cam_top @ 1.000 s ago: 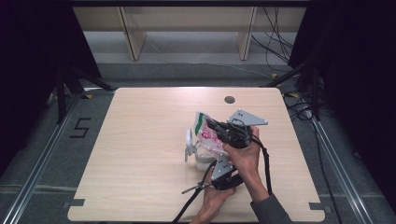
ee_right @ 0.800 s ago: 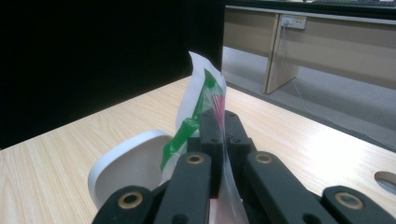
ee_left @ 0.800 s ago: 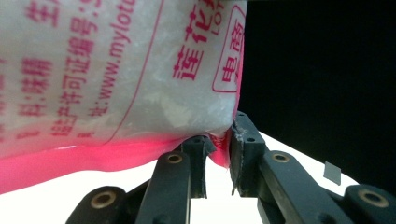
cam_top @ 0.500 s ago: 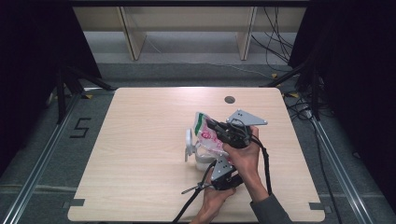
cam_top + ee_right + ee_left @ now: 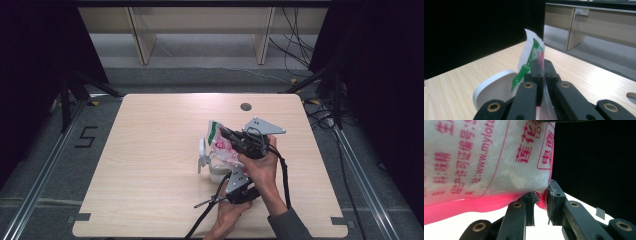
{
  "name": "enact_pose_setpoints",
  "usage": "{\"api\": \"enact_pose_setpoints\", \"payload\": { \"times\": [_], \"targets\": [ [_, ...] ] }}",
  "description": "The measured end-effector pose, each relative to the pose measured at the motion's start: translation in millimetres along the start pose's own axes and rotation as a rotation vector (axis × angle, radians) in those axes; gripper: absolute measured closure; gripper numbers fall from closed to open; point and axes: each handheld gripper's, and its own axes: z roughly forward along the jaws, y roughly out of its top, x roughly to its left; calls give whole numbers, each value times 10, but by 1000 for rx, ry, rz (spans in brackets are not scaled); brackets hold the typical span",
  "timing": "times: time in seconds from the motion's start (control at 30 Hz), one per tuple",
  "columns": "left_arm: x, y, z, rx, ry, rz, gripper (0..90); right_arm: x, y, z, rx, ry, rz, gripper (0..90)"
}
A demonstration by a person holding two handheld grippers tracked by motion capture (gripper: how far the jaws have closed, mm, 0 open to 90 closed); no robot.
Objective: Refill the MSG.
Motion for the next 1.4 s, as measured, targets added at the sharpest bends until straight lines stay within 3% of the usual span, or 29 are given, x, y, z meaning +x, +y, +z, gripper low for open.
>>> {"api": "enact_pose_setpoints", "payload": {
  "times": [0.07,0.3,0.33,0.4,0.47,0.6,0.87,0.9,1.0,1.27,1.33,1.4],
  "targets": [
    [-1,4,7,-3,0,-1,776,11,6,-13,2,-19,-2,900],
    [-1,13,15,2,0,2,776,32,7,-19,15,-20,32,900],
    [1,17,16,6,0,9,776,6,11,-15,9,-6,2,900],
    [4,19,19,4,1,7,777,11,20,-21,7,-4,11,900],
    [4,19,19,4,0,7,777,1,26,-29,3,-16,-14,900],
    [4,12,19,3,-4,-3,776,20,12,-4,10,7,6,900],
    [7,10,5,4,-1,2,776,35,15,-10,22,0,3,900],
    [7,8,8,2,-2,2,776,20,13,-3,10,-4,-24,900],
    [4,10,7,-5,-4,-3,776,39,7,8,10,8,-5,899],
    [7,10,2,-7,-4,2,776,37,11,11,4,16,-12,899],
    [10,10,11,-17,-14,3,776,52,16,-6,12,-1,-3,899],
    [1,24,-1,2,3,3,776,53,13,3,11,8,-6,899]
  ]
}}
